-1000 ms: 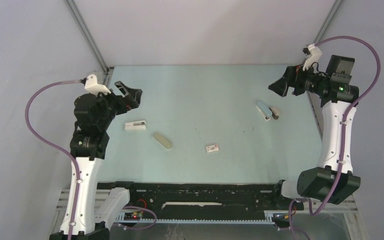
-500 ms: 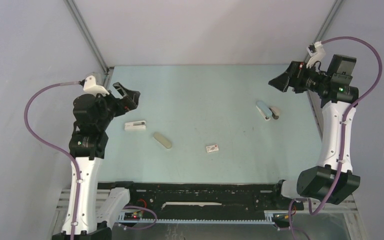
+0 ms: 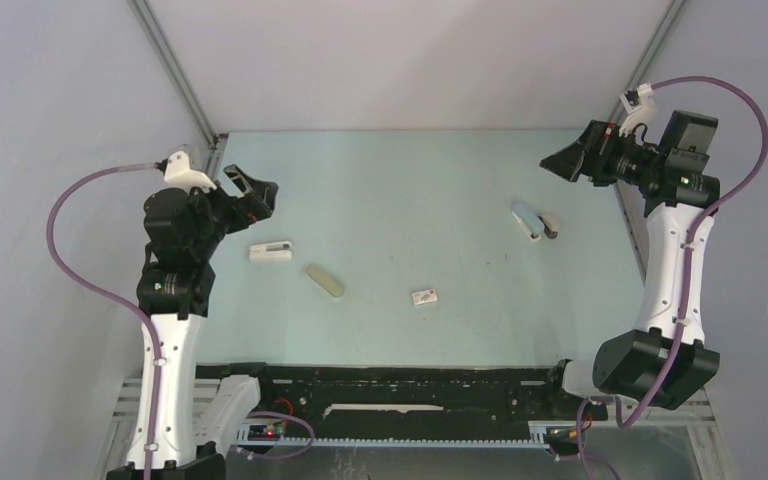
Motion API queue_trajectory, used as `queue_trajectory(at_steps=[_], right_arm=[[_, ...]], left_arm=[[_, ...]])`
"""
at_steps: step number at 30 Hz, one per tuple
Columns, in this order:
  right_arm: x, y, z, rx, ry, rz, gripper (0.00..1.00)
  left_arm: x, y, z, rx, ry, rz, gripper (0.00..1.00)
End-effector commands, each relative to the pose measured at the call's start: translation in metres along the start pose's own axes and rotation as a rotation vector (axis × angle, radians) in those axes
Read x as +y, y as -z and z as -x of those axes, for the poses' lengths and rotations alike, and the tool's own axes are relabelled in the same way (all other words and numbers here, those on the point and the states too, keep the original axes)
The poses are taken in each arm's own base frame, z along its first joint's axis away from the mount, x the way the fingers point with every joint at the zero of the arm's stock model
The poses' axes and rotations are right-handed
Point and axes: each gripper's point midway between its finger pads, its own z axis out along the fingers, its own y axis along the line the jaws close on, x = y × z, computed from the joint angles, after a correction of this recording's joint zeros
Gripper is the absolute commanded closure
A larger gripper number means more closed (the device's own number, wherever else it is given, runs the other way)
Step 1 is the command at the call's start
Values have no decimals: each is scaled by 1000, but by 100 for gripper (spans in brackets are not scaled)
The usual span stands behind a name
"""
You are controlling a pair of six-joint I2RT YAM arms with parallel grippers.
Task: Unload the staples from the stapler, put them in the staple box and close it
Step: Reset both arms
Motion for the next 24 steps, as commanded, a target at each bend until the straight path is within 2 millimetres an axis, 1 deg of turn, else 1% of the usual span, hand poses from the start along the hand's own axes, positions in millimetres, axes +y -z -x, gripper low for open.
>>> queue_trajectory(at_steps=[1, 24], right_arm=[[11, 7, 6, -34, 19, 18, 0], [7, 7, 4, -27, 38, 12, 0]], left_arm=[[-8, 5, 21, -61, -26, -31, 0], [-5, 1, 18, -57, -10, -34, 0]])
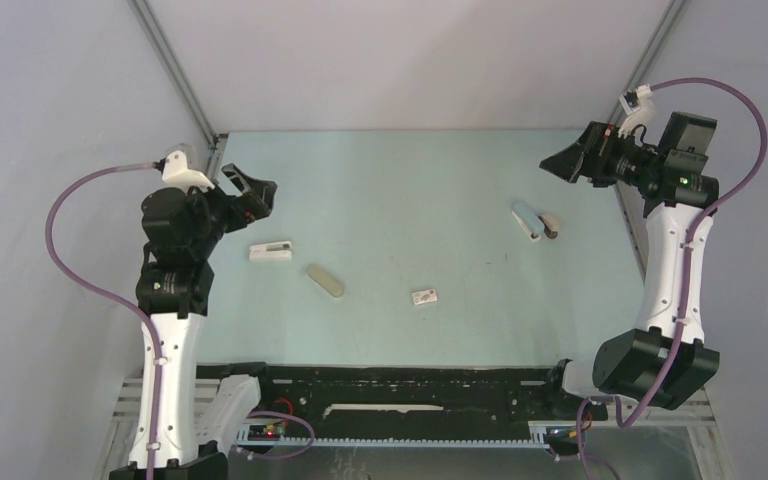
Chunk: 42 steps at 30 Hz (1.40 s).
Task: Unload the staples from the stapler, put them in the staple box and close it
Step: Reset both arms
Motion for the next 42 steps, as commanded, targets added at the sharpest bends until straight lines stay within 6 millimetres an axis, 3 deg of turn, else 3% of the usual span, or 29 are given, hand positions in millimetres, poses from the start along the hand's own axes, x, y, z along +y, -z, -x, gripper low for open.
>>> queue_trajectory(at_steps=[1, 42], right_arm=[[10, 8, 6, -31, 44, 12, 0], [6, 10, 6, -31, 61, -16, 0]], left_arm=[[-6, 2, 15, -52, -14, -30, 0], [0, 2, 9, -39, -11, -25, 0]])
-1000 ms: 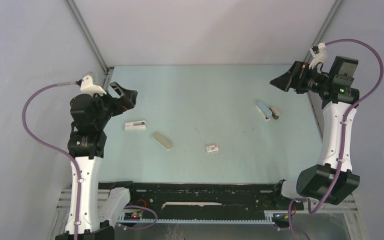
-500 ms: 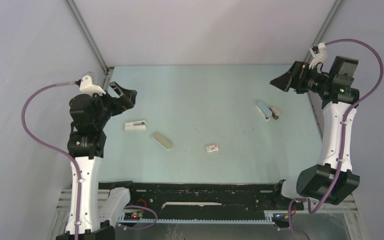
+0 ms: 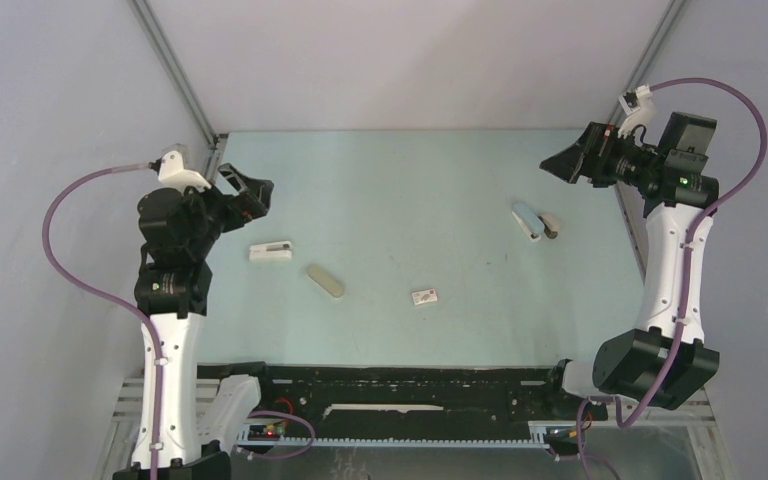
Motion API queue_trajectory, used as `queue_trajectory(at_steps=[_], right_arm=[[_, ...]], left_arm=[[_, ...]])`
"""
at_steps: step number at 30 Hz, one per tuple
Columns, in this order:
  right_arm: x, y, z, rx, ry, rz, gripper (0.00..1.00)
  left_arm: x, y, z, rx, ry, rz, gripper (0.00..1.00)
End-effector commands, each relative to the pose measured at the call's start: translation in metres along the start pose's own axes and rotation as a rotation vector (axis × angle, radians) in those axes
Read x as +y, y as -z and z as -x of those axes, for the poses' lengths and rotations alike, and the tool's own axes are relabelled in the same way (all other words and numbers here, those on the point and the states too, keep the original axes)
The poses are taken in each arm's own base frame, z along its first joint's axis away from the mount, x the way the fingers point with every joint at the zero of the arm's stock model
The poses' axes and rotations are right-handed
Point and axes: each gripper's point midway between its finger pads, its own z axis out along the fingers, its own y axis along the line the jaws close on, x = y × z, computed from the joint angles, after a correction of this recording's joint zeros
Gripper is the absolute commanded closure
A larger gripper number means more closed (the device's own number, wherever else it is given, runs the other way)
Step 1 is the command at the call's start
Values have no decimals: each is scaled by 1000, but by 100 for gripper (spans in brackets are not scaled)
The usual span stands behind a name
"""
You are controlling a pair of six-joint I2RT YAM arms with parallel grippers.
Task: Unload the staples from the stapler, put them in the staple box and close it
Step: Reset both arms
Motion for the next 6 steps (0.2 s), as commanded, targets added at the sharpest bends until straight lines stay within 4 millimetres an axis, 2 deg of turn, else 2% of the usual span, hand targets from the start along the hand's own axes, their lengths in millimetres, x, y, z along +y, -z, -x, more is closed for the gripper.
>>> queue_trajectory(at_steps=[1, 6], right_arm=[[7, 10, 6, -32, 48, -14, 0], [2, 9, 4, -32, 36, -37, 0]], left_arm=[[-3, 1, 5, -28, -13, -28, 0], [-2, 1, 3, -24, -12, -25, 0]])
